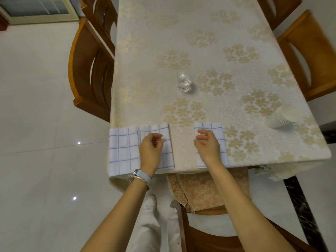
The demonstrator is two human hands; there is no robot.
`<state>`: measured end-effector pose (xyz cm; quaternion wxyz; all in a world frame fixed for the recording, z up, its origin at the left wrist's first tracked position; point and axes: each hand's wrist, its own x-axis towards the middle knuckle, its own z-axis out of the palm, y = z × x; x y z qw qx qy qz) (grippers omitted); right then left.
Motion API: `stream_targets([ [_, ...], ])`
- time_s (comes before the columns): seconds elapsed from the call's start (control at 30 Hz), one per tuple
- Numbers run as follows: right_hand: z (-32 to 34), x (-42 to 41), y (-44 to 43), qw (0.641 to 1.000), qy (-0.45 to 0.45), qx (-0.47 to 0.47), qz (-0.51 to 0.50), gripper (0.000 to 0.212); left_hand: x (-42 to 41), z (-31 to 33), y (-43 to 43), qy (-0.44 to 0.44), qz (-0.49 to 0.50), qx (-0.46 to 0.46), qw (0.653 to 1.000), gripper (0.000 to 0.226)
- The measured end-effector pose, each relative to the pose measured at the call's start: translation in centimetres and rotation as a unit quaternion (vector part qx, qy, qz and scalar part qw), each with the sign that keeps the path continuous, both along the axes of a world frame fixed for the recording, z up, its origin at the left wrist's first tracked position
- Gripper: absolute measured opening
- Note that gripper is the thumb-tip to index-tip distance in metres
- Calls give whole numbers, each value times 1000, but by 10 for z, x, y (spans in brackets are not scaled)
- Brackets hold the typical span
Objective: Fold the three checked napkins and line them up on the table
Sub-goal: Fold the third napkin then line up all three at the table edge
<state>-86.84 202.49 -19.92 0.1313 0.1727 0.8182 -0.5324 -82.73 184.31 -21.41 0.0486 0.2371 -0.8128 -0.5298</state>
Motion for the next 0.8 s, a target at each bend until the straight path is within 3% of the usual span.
stream_targets([
  [0.23,-4,-2,78,994,0,67,-90,33,-16,-7,84,-69,-102,26,992,20],
  [0.8,-18,-5,95,995,-42,72,-53,27,-31,-15,107,-130,-49,0,990,8],
])
